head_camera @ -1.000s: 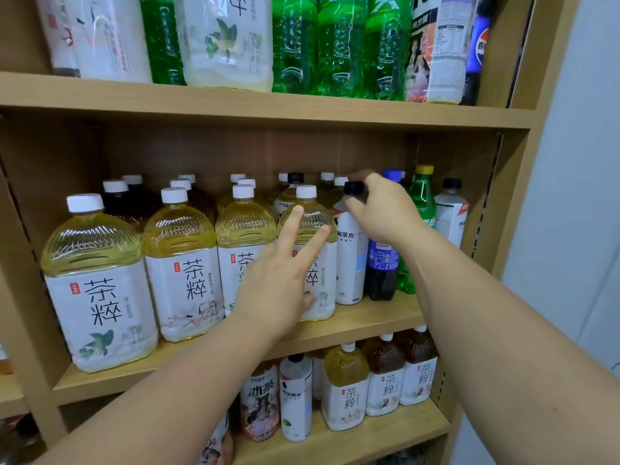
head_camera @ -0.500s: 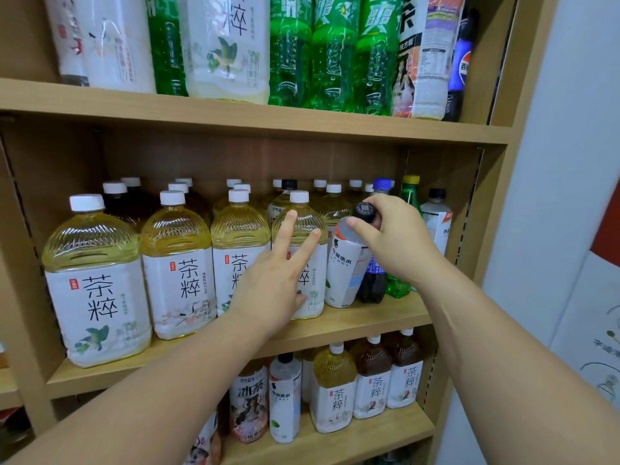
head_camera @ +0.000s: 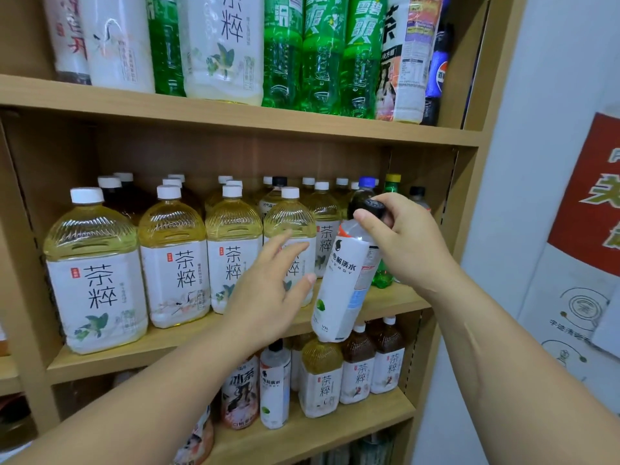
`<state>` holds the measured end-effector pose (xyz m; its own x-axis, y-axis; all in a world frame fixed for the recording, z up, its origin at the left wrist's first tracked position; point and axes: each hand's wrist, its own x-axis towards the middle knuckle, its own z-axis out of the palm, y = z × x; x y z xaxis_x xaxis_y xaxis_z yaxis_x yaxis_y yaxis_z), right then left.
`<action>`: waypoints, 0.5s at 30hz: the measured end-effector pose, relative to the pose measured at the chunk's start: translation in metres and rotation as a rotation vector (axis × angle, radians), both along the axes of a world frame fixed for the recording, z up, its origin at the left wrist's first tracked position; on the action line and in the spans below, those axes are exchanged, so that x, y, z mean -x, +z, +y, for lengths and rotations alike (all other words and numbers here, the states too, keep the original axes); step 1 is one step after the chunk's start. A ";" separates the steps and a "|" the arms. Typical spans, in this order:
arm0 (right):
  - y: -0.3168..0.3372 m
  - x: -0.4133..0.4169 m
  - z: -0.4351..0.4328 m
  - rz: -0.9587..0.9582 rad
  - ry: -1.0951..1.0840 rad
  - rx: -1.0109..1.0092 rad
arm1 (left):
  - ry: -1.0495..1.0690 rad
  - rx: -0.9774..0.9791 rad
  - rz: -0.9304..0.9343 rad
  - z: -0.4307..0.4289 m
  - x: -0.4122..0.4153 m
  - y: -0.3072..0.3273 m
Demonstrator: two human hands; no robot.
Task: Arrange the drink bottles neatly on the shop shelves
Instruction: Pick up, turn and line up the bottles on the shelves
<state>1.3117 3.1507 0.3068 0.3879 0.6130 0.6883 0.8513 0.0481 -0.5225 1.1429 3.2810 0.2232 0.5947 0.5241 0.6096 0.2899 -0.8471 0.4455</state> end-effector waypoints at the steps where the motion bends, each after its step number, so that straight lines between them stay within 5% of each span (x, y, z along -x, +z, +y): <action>1: 0.000 0.005 -0.003 0.015 0.023 0.004 | -0.048 0.061 -0.053 -0.006 0.005 -0.002; 15: -0.029 0.124 0.023 0.040 0.540 0.118 | -0.201 0.583 -0.197 -0.037 0.134 -0.030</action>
